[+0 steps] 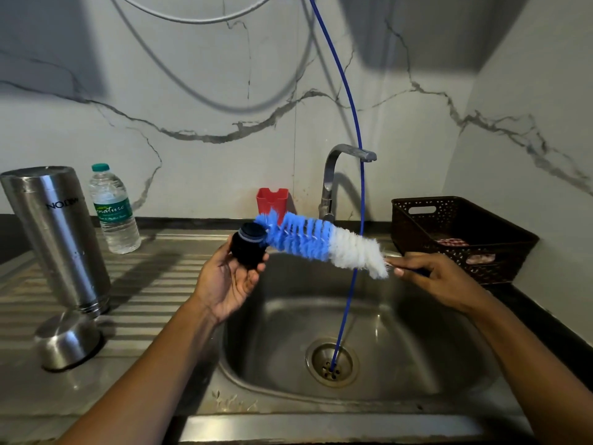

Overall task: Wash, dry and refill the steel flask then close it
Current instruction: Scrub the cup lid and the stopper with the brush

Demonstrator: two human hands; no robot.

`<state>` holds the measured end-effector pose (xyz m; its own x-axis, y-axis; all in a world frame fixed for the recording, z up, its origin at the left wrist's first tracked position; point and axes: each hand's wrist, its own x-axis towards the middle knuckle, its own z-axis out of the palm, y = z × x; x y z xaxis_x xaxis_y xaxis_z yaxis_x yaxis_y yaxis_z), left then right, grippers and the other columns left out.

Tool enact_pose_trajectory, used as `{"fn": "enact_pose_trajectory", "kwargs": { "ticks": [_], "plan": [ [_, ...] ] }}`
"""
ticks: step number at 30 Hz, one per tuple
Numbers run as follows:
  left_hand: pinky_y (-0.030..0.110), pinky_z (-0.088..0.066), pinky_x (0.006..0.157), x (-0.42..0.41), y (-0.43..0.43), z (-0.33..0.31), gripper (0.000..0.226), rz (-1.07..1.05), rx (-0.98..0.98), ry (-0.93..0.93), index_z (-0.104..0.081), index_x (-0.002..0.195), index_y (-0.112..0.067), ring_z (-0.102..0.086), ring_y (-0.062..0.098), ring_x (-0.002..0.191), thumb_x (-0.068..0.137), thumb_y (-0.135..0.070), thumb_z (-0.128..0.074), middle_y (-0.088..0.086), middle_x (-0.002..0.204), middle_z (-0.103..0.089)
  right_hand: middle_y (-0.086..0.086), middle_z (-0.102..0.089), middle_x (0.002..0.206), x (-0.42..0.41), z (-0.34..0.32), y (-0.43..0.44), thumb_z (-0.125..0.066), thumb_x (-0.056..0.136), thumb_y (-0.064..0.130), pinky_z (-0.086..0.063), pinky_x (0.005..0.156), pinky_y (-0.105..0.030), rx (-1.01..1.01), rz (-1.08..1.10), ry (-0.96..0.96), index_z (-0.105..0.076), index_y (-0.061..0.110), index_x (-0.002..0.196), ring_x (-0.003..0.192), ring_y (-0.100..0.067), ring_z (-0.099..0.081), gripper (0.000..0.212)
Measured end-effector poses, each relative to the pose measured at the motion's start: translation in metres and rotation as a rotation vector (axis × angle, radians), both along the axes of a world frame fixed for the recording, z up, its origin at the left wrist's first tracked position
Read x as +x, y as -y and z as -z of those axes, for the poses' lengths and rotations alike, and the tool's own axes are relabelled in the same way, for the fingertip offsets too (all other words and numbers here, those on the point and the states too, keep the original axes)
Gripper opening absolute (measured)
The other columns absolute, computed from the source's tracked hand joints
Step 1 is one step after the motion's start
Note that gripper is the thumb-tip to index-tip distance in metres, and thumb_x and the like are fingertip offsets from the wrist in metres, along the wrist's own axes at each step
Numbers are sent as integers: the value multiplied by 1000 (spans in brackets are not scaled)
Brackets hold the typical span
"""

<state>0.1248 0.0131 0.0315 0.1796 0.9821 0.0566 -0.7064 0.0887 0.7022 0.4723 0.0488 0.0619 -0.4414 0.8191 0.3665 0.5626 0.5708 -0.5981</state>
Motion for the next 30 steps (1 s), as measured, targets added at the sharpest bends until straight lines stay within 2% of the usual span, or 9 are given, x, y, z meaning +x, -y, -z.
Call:
{"fn": "enact_pose_trajectory", "kwargs": {
  "ticks": [2, 5, 10, 12, 14, 20, 22, 26, 30],
  "plan": [
    [23, -54, 42, 7, 0, 0, 59, -7, -41, -26, -74, 94, 2, -66, 20, 53, 56, -42, -86, 18, 76, -68, 23, -64, 91, -4, 2, -1, -49, 78, 68, -49, 78, -37, 57, -1, 38, -59, 54, 111, 87, -5, -61, 36],
    [22, -53, 41, 10, 0, -1, 54, -26, -101, -43, -62, 111, 1, -64, 18, 49, 90, -44, -43, 17, 72, -66, 18, -64, 93, -16, 6, -2, -45, 77, 73, -52, 79, -39, 119, -29, 54, -56, 58, 110, 87, -11, -63, 39],
    [23, -52, 38, 8, -1, -1, 52, -24, -153, -100, -60, 112, 0, -63, 18, 46, 92, -44, -40, 18, 72, -66, 13, -60, 81, 6, 0, -4, -51, 79, 65, -47, 68, -39, 115, 0, 99, -66, 38, 109, 74, -11, -59, 43],
    [22, -51, 37, 14, 0, -1, 52, -28, -178, -132, -61, 106, 0, -62, 19, 44, 97, -44, -34, 18, 69, -67, 21, -61, 83, -2, 4, -6, -61, 85, 41, -48, 70, -36, 133, 8, 122, -64, 40, 113, 76, -7, -60, 28],
    [21, -51, 37, 17, 0, -1, 51, -47, -178, -142, -60, 104, 0, -63, 18, 45, 99, -43, -33, 19, 68, -67, 29, -59, 81, -14, 5, -5, -63, 87, 27, -47, 70, -30, 206, -7, 142, -62, 40, 117, 74, -2, -57, 32],
    [18, -50, 38, 10, -2, 2, 44, -129, -183, -89, -57, 110, -4, -66, 17, 50, 98, -42, -38, 20, 77, -70, 12, -58, 78, 25, -6, -6, -59, 89, 31, -50, 64, -40, 341, 167, 201, -65, 34, 116, 74, -11, -58, 28],
    [17, -50, 39, 13, -4, 3, 43, -151, -185, -67, -57, 110, -3, -66, 16, 51, 98, -41, -39, 19, 79, -71, 13, -56, 76, 16, -4, -3, -59, 87, 27, -49, 61, -35, 384, 151, 152, -64, 33, 117, 71, -12, -59, 31],
    [15, -50, 40, 18, -3, 3, 39, -188, -180, -34, -58, 105, -3, -67, 16, 52, 99, -37, -40, 15, 77, -72, 21, -47, 73, -24, 3, 3, -65, 87, 19, -39, 57, -20, 406, 86, 193, -63, 32, 119, 64, 1, -48, 35],
    [15, -48, 38, 13, -2, 0, 40, -235, -173, 17, -58, 105, -2, -67, 16, 52, 99, -37, -40, 16, 79, -72, 18, -51, 73, -1, 4, -3, -62, 89, 23, -42, 57, -31, 342, 113, 195, -65, 34, 114, 67, -4, -53, 28]
  ]
}}
